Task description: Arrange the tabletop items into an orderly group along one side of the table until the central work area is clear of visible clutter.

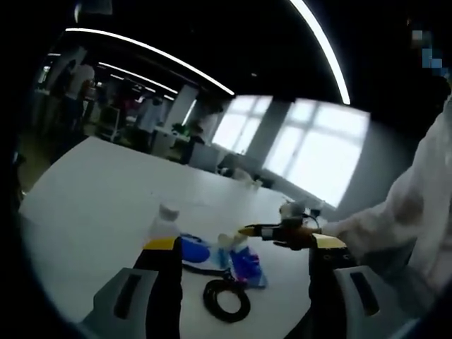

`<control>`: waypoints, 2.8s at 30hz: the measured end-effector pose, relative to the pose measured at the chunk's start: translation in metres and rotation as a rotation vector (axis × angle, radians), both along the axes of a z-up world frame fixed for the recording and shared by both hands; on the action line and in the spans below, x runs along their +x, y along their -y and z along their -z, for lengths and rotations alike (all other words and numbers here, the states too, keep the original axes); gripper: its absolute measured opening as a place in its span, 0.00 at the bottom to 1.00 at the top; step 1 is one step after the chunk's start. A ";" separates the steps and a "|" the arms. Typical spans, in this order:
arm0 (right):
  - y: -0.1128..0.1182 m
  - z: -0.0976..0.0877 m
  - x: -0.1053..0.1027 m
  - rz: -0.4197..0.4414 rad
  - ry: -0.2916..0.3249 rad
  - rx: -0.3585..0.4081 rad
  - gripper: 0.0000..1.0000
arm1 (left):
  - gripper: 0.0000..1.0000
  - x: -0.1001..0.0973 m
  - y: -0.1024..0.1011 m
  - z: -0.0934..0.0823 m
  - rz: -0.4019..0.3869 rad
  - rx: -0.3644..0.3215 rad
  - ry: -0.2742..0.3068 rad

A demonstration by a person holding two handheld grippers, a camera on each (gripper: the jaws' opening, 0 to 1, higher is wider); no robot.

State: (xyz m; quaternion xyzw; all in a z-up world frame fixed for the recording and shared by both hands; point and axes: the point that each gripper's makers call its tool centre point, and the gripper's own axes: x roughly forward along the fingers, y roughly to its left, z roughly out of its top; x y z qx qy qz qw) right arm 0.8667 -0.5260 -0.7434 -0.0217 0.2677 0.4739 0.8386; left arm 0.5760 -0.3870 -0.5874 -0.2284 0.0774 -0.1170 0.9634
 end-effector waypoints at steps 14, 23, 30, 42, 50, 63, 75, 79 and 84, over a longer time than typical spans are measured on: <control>0.002 -0.003 0.001 -0.040 0.004 0.015 0.10 | 0.67 0.000 -0.001 -0.004 -0.008 -0.031 0.014; -0.019 -0.034 -0.019 -0.192 0.071 0.076 0.00 | 0.66 0.000 0.000 -0.005 -0.005 -0.044 0.018; -0.036 -0.040 -0.041 -0.364 0.163 -0.017 0.00 | 0.65 0.000 -0.004 -0.006 -0.014 -0.048 0.022; -0.074 -0.065 -0.110 -0.619 0.191 -0.093 0.00 | 0.64 -0.002 -0.008 -0.014 -0.034 -0.058 0.043; -0.090 -0.066 -0.148 -0.733 0.198 -0.138 0.00 | 0.64 -0.003 -0.011 -0.020 -0.048 -0.068 0.060; -0.107 -0.067 -0.168 -0.820 0.162 -0.192 0.00 | 0.64 -0.002 -0.015 -0.022 -0.058 -0.076 0.064; -0.115 -0.050 -0.190 -0.918 0.128 -0.340 0.00 | 0.63 -0.003 -0.022 -0.021 -0.074 -0.084 0.059; -0.123 -0.038 -0.195 -0.942 0.149 -0.378 0.00 | 0.63 -0.003 -0.022 -0.020 -0.076 -0.081 0.055; -0.130 -0.022 -0.201 -1.002 0.175 -0.438 0.00 | 0.62 -0.005 -0.027 -0.018 -0.091 -0.089 0.050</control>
